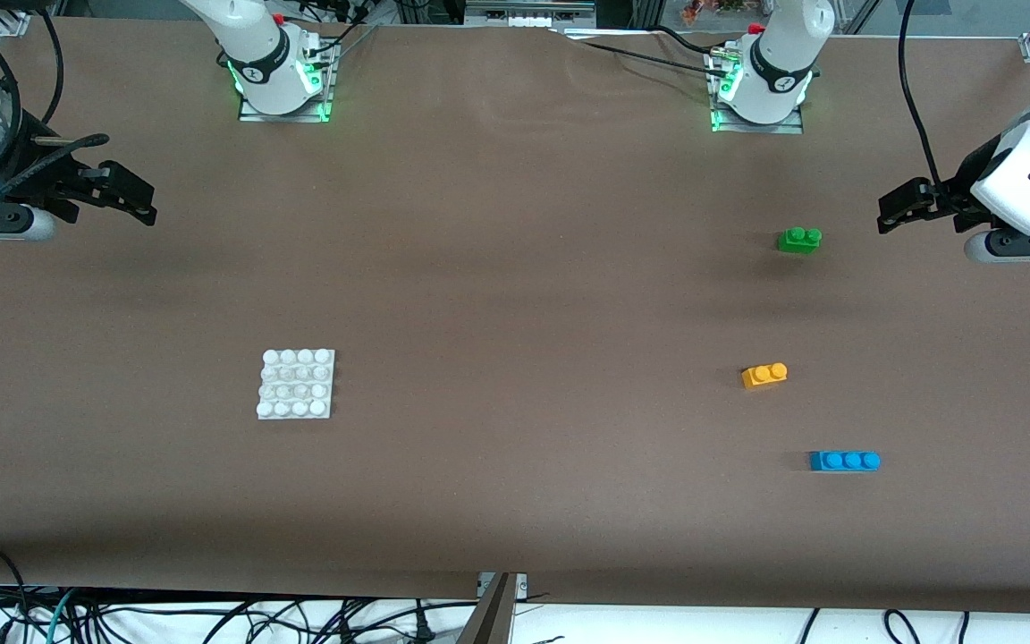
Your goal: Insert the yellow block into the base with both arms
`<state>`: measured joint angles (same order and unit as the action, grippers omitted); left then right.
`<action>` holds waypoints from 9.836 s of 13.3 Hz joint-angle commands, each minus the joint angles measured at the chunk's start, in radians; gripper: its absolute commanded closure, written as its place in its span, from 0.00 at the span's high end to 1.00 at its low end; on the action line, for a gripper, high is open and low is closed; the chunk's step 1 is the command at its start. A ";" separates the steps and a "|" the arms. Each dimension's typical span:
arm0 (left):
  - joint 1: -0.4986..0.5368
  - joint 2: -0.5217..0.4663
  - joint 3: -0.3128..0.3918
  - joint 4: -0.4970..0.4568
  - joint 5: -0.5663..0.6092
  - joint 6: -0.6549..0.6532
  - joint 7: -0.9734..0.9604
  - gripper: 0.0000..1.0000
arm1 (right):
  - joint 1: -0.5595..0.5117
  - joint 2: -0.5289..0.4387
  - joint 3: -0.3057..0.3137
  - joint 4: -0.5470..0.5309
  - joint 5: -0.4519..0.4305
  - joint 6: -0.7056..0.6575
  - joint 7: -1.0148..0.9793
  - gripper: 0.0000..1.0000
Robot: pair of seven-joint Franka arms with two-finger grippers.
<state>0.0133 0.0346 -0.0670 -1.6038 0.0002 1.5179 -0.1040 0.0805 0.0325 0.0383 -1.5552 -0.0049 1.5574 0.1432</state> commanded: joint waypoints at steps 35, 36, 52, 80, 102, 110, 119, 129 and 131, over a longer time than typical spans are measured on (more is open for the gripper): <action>0.007 -0.002 -0.005 0.005 -0.011 -0.013 0.000 1.00 | -0.010 0.007 0.005 0.023 -0.012 0.003 0.015 0.99; 0.007 -0.002 -0.005 0.005 -0.011 -0.015 0.000 1.00 | -0.010 0.007 0.005 0.023 -0.017 0.004 0.016 0.99; 0.007 -0.002 -0.004 0.005 -0.011 -0.015 0.001 1.00 | -0.018 0.111 -0.006 0.014 -0.009 0.033 0.006 0.99; 0.005 -0.001 -0.007 0.008 -0.011 -0.013 0.007 1.00 | -0.001 0.602 -0.005 -0.295 0.066 1.032 0.036 0.98; 0.004 -0.001 -0.013 0.008 -0.011 -0.013 -0.002 1.00 | 0.237 0.733 0.000 -0.207 0.066 1.184 0.203 0.65; 0.002 -0.002 -0.013 0.008 -0.011 -0.015 -0.002 1.00 | 0.424 0.856 -0.006 -0.023 0.063 1.182 0.412 0.65; 0.002 -0.002 -0.013 0.008 -0.011 -0.016 -0.003 1.00 | 0.545 0.912 -0.005 0.095 0.060 1.182 0.460 0.65; -0.009 -0.001 -0.017 0.010 -0.011 -0.015 -0.006 1.00 | 0.642 0.934 -0.021 0.161 0.066 1.181 0.529 0.65; -0.007 -0.001 -0.017 0.010 -0.011 -0.015 -0.008 1.00 | 0.642 0.934 -0.020 0.162 0.066 1.182 0.539 0.65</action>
<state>0.0091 0.0355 -0.0847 -1.6037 -0.0001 1.5147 -0.1040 0.7063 0.9280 0.0295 -1.4363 0.0440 2.7330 0.6651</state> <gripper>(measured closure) 0.000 0.352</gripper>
